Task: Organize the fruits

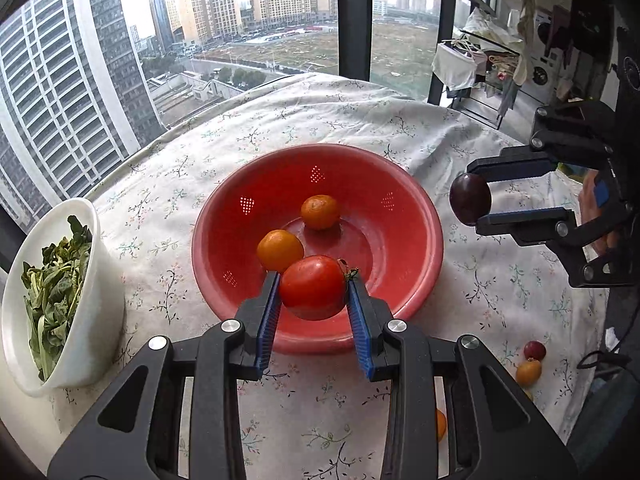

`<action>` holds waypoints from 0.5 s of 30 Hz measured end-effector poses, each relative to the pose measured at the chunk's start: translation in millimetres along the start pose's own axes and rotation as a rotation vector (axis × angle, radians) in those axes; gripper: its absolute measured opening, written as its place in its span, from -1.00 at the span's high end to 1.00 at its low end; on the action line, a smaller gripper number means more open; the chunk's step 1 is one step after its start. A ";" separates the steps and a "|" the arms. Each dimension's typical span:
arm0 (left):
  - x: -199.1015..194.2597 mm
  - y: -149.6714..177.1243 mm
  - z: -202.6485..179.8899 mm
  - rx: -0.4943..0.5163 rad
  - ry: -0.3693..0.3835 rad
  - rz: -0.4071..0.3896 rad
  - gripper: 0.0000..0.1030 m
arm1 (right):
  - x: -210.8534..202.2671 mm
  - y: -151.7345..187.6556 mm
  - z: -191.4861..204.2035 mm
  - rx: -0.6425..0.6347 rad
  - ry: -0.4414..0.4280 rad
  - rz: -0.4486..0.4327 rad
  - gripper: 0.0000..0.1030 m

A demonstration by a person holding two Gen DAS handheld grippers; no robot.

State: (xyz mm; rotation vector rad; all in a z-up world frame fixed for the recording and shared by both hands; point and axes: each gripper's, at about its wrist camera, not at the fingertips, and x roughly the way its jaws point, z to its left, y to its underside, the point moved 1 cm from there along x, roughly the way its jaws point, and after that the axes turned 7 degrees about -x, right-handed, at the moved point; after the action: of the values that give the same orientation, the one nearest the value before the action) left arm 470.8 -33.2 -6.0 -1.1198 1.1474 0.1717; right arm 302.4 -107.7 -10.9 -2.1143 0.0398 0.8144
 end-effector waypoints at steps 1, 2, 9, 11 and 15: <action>6.7 -2.3 0.6 0.005 -0.005 0.016 0.40 | 7.5 -2.8 -3.7 0.008 -0.012 0.015 0.47; 12.2 -4.8 0.7 0.012 -0.012 0.027 0.40 | 15.4 -5.4 -7.6 0.019 -0.028 0.033 0.47; 43.4 -12.2 -10.0 0.088 -0.032 0.114 0.40 | 62.7 -13.1 -38.8 0.143 -0.115 0.127 0.47; 50.2 -14.7 -9.9 0.100 -0.038 0.133 0.40 | 75.5 -12.2 -41.7 0.154 -0.127 0.159 0.47; 63.4 -20.3 -7.8 0.100 -0.037 0.162 0.40 | 92.7 -10.7 -42.1 0.158 -0.145 0.212 0.47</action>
State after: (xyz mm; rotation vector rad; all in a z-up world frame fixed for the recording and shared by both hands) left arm 507.7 -75.0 -43.3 -0.9323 1.2007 0.2562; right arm 401.2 -108.4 -37.5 -1.9192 0.2460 1.0532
